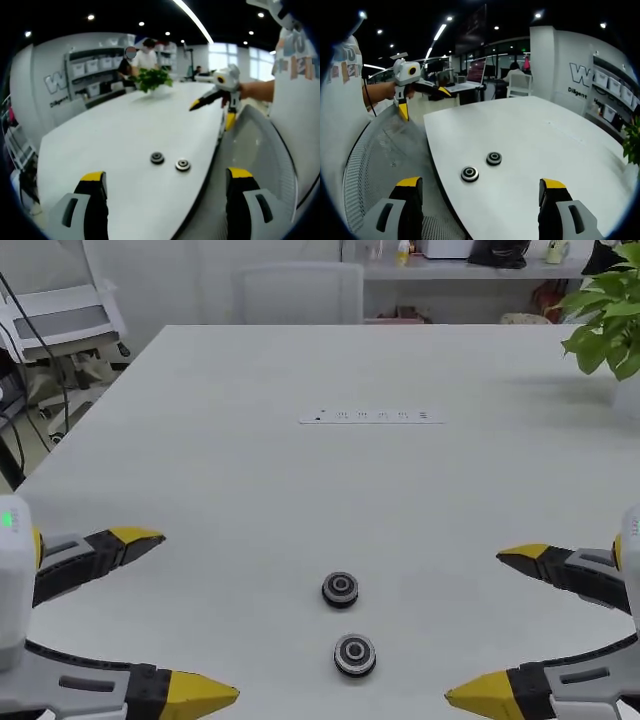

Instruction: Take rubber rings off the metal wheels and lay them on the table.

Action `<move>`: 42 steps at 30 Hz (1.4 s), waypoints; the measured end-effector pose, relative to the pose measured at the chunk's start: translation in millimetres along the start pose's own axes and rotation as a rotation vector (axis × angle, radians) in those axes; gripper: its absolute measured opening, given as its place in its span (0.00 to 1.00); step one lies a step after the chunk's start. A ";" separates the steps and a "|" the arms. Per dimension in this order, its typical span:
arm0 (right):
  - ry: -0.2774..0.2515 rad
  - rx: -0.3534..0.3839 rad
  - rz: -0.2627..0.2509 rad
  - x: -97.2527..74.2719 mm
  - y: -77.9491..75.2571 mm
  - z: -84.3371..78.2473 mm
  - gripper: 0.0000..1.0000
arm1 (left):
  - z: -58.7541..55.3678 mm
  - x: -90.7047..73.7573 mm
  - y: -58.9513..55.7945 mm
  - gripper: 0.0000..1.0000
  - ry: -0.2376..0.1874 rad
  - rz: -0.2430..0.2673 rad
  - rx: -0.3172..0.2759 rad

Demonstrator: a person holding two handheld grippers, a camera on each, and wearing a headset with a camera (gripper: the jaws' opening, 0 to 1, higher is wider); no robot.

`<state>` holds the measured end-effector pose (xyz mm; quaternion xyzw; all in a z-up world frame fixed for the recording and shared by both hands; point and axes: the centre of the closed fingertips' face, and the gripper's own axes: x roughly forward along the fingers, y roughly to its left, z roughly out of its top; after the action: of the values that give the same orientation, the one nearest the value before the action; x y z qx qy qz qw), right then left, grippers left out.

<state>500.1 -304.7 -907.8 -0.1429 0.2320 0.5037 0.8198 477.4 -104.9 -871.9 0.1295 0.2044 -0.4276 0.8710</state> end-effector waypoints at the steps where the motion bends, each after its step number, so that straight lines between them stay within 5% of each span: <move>1: -0.001 0.000 -0.001 0.0 -0.2 0.3 0.96 | 0.1 0.2 0.5 1.00 0.000 0.000 0.000; 19: -0.015 -0.007 -0.001 4.2 -5.5 3.2 0.94 | -2.6 6.5 3.5 1.00 0.012 0.003 0.015; 42: -0.054 -0.009 0.040 27.5 -9.3 3.3 0.92 | 2.3 33.4 4.0 1.00 0.030 -0.064 0.052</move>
<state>519.7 -286.5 -919.4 -0.1286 0.2104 0.5246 0.8148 499.5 -126.5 -885.2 0.1519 0.2103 -0.4585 0.8500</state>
